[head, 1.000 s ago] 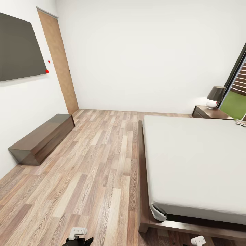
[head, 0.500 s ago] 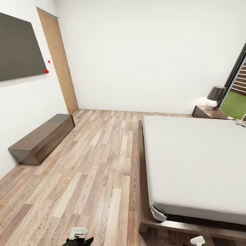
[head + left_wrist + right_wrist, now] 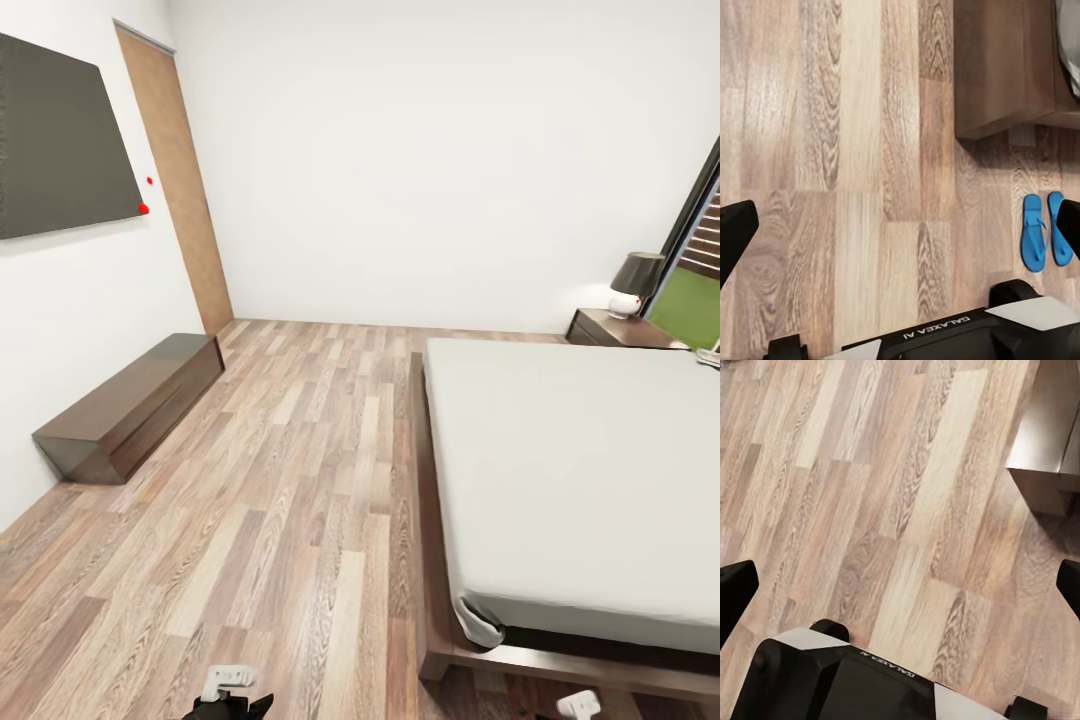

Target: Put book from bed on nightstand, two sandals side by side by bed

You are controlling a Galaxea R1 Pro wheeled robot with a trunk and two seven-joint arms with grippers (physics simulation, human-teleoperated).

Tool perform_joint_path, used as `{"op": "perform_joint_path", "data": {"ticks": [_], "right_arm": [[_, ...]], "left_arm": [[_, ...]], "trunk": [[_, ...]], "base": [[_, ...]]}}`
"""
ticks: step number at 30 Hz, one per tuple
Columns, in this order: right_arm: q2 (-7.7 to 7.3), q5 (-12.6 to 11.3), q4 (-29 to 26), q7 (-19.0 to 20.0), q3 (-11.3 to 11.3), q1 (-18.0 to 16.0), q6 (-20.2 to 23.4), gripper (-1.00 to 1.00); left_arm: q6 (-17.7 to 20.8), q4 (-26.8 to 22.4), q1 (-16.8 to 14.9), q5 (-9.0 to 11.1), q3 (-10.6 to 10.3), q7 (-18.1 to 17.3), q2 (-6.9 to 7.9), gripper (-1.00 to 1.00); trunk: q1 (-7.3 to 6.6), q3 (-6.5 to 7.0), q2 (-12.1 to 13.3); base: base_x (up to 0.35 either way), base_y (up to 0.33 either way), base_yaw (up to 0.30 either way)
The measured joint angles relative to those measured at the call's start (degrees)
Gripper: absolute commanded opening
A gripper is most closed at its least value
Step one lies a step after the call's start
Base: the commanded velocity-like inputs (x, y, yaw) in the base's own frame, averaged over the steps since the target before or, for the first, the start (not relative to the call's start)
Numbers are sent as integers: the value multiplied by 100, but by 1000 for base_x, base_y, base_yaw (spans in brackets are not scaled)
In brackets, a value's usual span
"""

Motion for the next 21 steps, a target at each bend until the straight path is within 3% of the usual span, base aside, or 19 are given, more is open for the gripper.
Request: {"op": "perform_joint_path", "data": {"ticks": [12, 21], "right_arm": [[0, -1, 0, 2, 2, 0, -3, 100], [0, 0, -1, 10, 4, 0, -5, 100]], "left_arm": [[0, 0, 0, 0, 1, 2, 1, 100], [2, -1, 1, 0, 1, -2, 1, 100]], "trunk": [[0, 7, 0], [0, 82, 0]], "base": [[0, 268, 0], [0, 42, 0]]}}
